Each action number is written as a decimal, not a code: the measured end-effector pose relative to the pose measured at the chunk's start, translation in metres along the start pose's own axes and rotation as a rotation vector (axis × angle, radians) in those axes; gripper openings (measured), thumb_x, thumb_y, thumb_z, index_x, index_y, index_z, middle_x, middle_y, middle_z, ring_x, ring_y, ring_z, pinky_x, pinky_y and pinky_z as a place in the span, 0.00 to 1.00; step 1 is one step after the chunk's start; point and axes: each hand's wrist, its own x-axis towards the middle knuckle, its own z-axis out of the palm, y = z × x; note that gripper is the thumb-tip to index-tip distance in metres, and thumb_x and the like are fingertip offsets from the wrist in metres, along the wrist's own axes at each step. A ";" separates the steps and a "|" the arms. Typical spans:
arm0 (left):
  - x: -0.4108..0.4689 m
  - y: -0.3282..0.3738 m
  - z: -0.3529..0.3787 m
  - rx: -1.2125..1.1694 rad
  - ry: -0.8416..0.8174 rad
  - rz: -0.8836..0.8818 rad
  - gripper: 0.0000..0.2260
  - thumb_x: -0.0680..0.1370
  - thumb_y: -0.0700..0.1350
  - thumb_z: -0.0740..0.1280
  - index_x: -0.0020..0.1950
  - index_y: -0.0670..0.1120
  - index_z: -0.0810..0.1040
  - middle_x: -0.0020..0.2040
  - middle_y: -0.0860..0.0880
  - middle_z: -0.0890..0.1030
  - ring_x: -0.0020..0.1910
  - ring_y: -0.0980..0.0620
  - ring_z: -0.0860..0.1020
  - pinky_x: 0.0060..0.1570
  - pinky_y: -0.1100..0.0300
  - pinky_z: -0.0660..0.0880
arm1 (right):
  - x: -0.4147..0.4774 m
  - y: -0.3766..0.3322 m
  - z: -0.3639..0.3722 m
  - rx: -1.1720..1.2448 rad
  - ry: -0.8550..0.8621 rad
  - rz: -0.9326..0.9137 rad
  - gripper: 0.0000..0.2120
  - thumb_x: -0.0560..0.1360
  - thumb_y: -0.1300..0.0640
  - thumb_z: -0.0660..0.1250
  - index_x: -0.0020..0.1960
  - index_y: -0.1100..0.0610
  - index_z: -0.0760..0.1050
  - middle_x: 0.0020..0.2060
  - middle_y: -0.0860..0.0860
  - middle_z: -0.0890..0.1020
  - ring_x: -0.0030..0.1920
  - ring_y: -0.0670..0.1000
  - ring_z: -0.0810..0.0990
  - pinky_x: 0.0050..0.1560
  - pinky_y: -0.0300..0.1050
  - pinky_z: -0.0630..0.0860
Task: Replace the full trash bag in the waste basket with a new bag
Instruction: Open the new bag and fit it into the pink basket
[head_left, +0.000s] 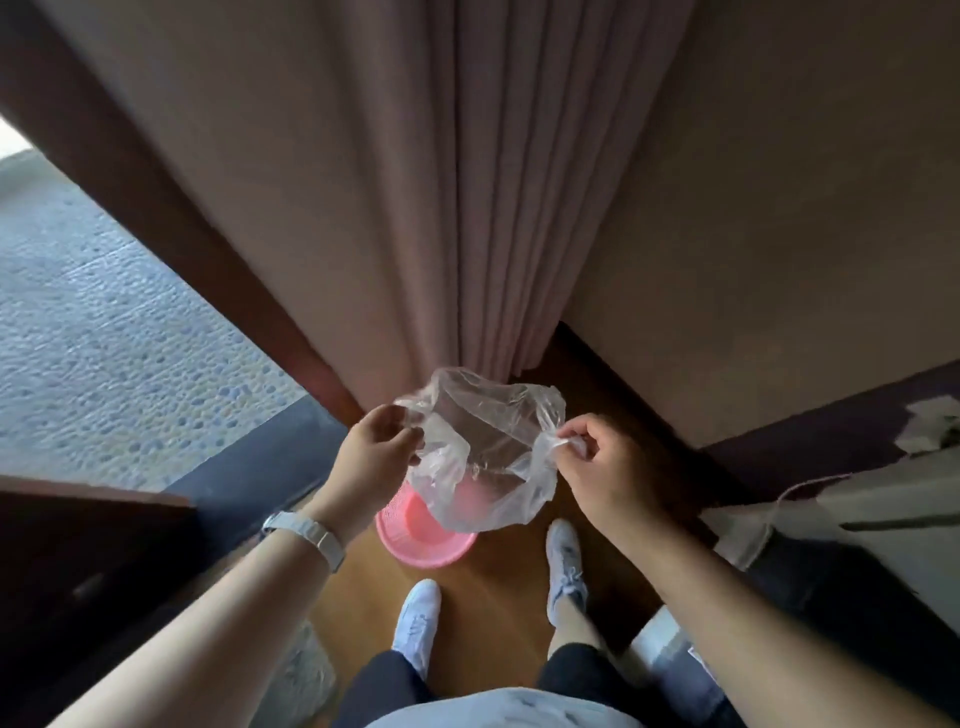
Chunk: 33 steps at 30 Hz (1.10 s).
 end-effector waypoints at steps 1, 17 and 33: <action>-0.002 -0.004 0.003 0.007 0.044 -0.030 0.08 0.76 0.38 0.65 0.50 0.48 0.79 0.38 0.49 0.82 0.29 0.59 0.78 0.28 0.68 0.70 | 0.011 0.008 0.003 0.011 -0.055 -0.025 0.04 0.70 0.68 0.68 0.43 0.61 0.77 0.38 0.52 0.79 0.35 0.43 0.74 0.33 0.27 0.69; 0.053 -0.210 0.051 -0.136 0.378 -0.426 0.05 0.77 0.41 0.66 0.47 0.46 0.82 0.40 0.46 0.82 0.34 0.50 0.74 0.29 0.59 0.71 | 0.091 0.177 0.145 -0.056 -0.474 -0.063 0.06 0.68 0.64 0.69 0.40 0.54 0.76 0.39 0.45 0.78 0.39 0.44 0.76 0.40 0.43 0.75; 0.149 -0.461 0.093 -0.317 0.477 -0.343 0.06 0.77 0.43 0.65 0.40 0.47 0.76 0.35 0.45 0.79 0.29 0.52 0.72 0.28 0.60 0.67 | 0.113 0.369 0.307 -0.067 -0.472 -0.173 0.07 0.71 0.64 0.69 0.44 0.53 0.77 0.42 0.49 0.79 0.43 0.51 0.79 0.44 0.49 0.79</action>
